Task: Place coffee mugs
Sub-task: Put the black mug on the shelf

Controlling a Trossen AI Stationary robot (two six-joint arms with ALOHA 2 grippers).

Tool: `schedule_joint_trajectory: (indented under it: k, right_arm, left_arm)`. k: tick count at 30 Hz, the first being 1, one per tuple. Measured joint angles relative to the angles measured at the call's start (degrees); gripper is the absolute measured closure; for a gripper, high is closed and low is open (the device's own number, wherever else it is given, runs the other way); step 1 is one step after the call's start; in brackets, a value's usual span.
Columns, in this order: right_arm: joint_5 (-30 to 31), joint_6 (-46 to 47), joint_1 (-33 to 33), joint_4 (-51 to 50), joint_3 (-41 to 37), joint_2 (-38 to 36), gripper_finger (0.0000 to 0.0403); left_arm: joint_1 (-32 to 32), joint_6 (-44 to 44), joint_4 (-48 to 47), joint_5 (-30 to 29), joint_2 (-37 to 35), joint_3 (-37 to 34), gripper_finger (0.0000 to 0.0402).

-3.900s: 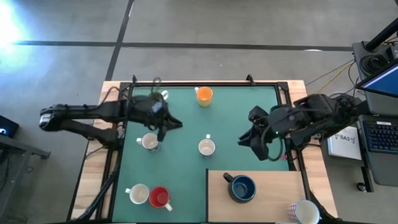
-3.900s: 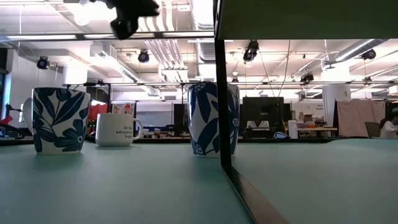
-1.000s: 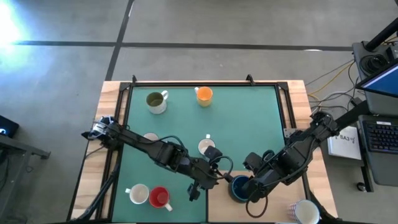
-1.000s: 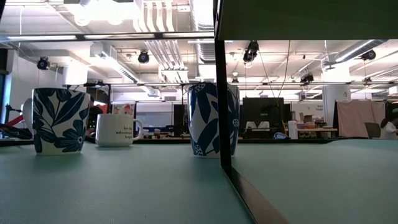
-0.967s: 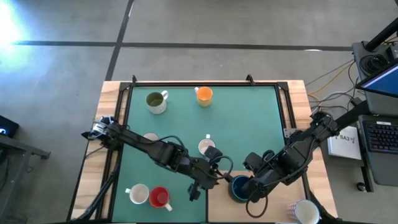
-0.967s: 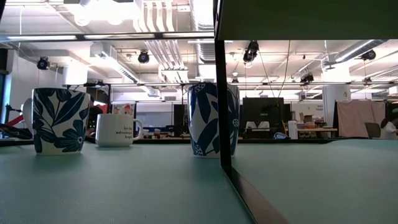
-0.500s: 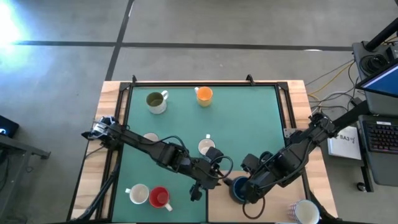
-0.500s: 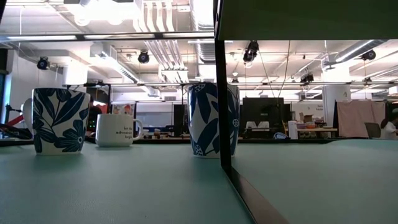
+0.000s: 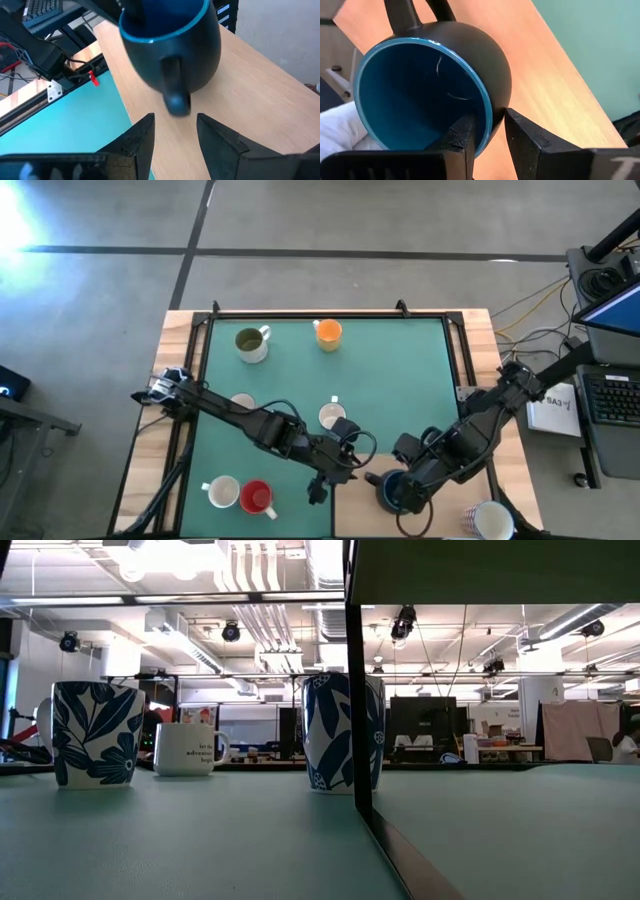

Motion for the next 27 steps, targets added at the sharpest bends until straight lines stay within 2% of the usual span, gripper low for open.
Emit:
schedule_joint_trajectory:
  k: [8, 18, 27]
  right_arm:
    - [-1.4, 1.8, 2.4, -3.9, 0.0, -0.1, 0.0317]
    - [-4.4, 5.8, 5.2, -3.9, 0.0, -1.3, 0.0317]
    - [-4.2, 9.5, 7.1, -3.8, 0.0, -3.2, 0.0317]
  left_arm:
    - [0.0, -0.2, 1.7, -0.2, 0.0, 0.0, 0.0272]
    - [0.0, -1.6, 2.4, -1.2, 0.0, 0.0, 0.0272]
    - [0.0, -1.7, 3.2, -1.6, 0.0, 0.0, 0.0272]
